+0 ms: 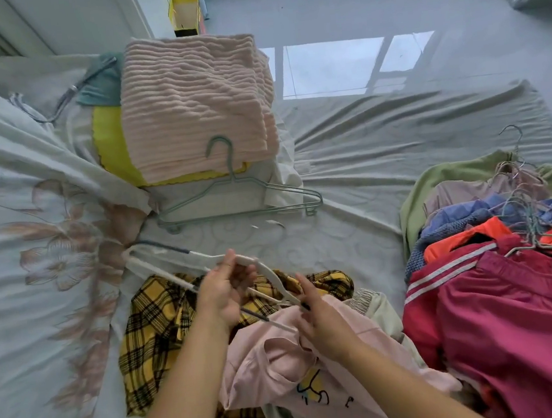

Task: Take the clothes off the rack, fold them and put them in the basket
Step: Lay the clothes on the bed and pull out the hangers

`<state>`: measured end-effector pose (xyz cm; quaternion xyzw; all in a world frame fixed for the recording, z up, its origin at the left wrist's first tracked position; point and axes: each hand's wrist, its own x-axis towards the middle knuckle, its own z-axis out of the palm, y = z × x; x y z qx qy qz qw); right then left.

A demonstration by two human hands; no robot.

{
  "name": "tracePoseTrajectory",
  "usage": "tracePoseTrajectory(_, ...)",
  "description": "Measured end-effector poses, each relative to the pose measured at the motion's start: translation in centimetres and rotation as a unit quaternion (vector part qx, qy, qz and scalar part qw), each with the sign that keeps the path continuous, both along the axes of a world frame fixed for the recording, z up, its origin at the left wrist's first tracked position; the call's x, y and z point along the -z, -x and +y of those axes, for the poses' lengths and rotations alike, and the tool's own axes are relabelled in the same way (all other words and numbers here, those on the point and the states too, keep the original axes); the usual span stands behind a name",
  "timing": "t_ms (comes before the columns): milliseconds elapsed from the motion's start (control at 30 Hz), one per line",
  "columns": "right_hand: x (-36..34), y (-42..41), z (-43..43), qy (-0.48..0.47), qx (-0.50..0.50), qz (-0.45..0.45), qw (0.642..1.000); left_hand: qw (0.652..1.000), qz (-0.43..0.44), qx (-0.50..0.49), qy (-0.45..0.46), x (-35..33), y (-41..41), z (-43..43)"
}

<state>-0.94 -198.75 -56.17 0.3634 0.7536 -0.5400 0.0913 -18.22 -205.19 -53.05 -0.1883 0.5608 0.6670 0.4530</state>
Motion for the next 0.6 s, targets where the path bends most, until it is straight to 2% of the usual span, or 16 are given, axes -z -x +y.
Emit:
tracePoseTrajectory(100,2.0,-3.7,1.1,-0.066,-0.022,-0.042,0.997,0.996,-0.007,-0.081,0.031,1.9,3.8,-0.2)
tracePoseTrajectory(167,3.1,-5.7,2.0,-0.058,-0.026,-0.08,0.995,0.994,-0.02,-0.097,0.034,3.2,5.5,0.3)
tracePoseTrajectory(267,4.7,-7.0,3.5,-0.019,0.025,-0.152,0.988,0.991,-0.05,-0.121,0.006,4.6,7.3,2.8)
tracePoseTrajectory(500,6.9,-7.1,8.3,-0.008,0.126,-0.108,0.986,0.998,-0.044,-0.046,-0.028,6.5,13.2,9.9)
tracePoseTrajectory(600,7.9,-8.2,9.6,0.009,0.172,-0.101,0.98,0.999,-0.025,-0.018,-0.04,5.9,12.1,10.9)
